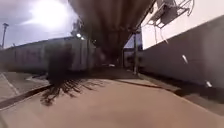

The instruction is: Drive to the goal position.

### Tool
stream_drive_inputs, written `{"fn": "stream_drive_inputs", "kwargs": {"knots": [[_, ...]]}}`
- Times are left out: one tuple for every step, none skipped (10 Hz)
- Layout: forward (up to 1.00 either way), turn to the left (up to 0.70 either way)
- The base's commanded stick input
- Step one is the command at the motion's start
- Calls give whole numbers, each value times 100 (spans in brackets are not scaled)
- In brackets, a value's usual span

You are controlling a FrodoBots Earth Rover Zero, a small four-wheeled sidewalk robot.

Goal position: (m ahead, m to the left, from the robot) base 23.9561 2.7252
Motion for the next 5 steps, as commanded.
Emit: {"fn": "stream_drive_inputs", "kwargs": {"knots": [[70,0],[70,0],[70,0],[70,0],[70,0]]}}
